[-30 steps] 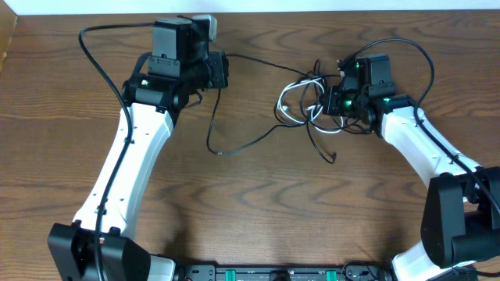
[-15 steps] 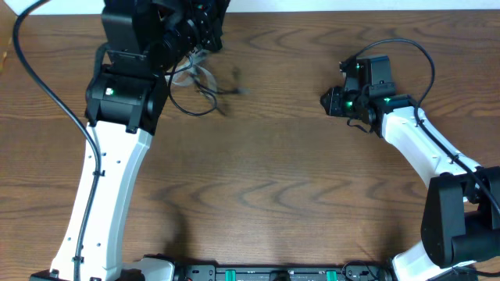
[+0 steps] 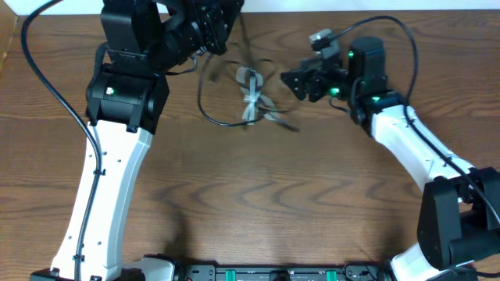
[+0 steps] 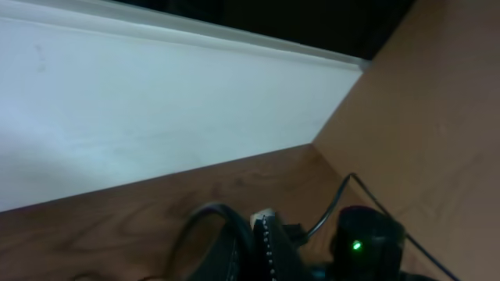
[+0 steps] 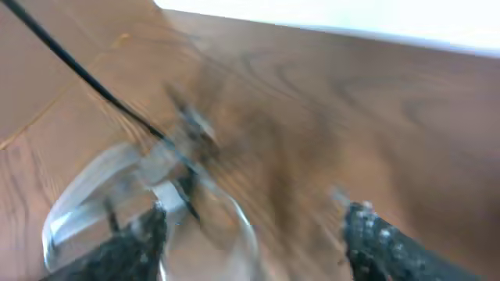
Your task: Untangle cables
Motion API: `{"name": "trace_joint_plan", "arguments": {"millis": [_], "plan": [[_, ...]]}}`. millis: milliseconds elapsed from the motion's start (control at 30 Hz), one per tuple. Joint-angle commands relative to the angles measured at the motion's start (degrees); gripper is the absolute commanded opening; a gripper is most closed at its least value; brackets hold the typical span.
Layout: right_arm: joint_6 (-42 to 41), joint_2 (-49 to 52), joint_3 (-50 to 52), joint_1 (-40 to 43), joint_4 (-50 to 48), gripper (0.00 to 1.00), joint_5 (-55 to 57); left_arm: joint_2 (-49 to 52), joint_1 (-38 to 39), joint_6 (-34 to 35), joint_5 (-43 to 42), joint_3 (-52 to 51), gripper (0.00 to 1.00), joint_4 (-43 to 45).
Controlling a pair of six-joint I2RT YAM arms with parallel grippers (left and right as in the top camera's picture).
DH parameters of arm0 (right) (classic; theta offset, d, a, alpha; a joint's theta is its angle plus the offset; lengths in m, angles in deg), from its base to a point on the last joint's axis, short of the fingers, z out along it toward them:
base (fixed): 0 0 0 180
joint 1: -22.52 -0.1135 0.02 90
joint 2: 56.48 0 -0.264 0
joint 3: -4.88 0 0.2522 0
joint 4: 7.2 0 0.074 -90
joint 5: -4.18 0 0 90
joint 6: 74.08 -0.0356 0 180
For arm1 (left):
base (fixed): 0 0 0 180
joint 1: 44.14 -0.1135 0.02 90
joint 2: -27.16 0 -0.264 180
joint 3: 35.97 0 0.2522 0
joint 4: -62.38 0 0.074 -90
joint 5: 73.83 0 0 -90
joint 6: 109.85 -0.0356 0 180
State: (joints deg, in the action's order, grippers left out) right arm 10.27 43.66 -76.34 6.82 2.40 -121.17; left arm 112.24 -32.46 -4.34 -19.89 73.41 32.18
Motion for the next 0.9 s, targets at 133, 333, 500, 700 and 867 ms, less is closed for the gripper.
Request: {"name": "trace_joint_plan", "arguments": {"millis": [133,333,500,700,867], "plan": [[3.0,0.3,-1.1,-6.4,-1.9,0.73,6.9,-0.2,-0.1,2.5,-7.7,1.1,0.08,1.0],[-3.5,0.3,-1.1,-7.0,-1.6,0.57,8.2,-0.2,-0.1,3.1,-8.6,1.1,0.08,1.1],[-7.7,0.3,-1.1,-7.5,-1.7,0.46,8.2,-0.2,-0.1,3.5,-8.6,1.1,0.08,1.1],[-20.0,0.3,-1.1,-7.9,-1.8,0.46,8.3,-0.2,-0.1,3.7,-8.5,1.1,0.08,1.1],[-34.4,0.3,-1.1,-7.8,-1.8,0.52,8.2,-0.1,-0.1,3.5,-8.2,1.1,0.08,0.9]]}}
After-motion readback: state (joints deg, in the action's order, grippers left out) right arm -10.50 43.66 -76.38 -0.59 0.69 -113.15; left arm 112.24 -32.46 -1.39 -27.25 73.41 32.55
